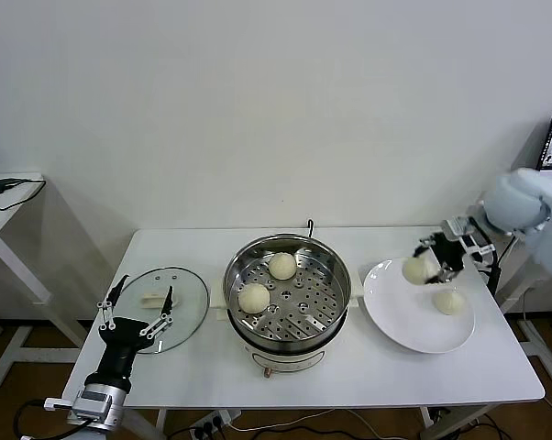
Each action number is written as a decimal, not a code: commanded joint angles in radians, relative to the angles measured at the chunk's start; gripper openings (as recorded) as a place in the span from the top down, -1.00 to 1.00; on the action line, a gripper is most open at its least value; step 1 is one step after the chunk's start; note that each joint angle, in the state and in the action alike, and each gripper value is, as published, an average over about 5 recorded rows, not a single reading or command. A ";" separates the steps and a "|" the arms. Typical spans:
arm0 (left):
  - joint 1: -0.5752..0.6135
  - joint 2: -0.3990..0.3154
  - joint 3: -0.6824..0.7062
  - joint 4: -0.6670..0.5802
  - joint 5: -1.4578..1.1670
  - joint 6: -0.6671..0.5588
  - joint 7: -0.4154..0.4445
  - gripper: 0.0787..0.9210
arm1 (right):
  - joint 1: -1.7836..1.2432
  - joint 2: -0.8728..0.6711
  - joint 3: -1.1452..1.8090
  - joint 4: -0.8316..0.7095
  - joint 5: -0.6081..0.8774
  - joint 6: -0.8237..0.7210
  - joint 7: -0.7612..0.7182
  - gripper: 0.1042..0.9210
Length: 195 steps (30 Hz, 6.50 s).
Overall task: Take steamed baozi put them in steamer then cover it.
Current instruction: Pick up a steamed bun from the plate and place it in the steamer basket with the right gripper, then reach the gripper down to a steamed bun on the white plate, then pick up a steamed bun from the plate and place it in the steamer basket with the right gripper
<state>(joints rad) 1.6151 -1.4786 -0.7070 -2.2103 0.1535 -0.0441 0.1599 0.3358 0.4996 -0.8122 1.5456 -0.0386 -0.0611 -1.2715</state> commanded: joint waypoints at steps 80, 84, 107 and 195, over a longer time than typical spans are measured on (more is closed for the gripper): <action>-0.002 -0.001 -0.091 0.007 -0.040 0.003 0.013 -0.77 | 0.387 0.340 -0.455 0.072 0.032 0.423 0.193 -0.76; 0.003 -0.001 -0.085 -0.007 -0.037 0.003 0.012 -0.77 | 0.419 0.173 -0.456 0.053 0.146 0.257 0.153 -0.76; 0.014 -0.003 -0.053 -0.014 -0.008 -0.003 0.006 -0.77 | -0.465 0.002 0.326 -0.414 -0.232 0.018 0.004 -0.76; -0.005 -0.007 -0.002 -0.002 0.010 -0.005 -0.012 -0.77 | 0.069 -0.110 -0.140 -0.091 0.168 -0.135 0.015 -0.37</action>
<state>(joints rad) 1.6099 -1.4870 -0.7102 -2.2104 0.1643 -0.0487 0.1479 0.0138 0.5601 -0.5449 1.1291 -0.2309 -0.0271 -1.2247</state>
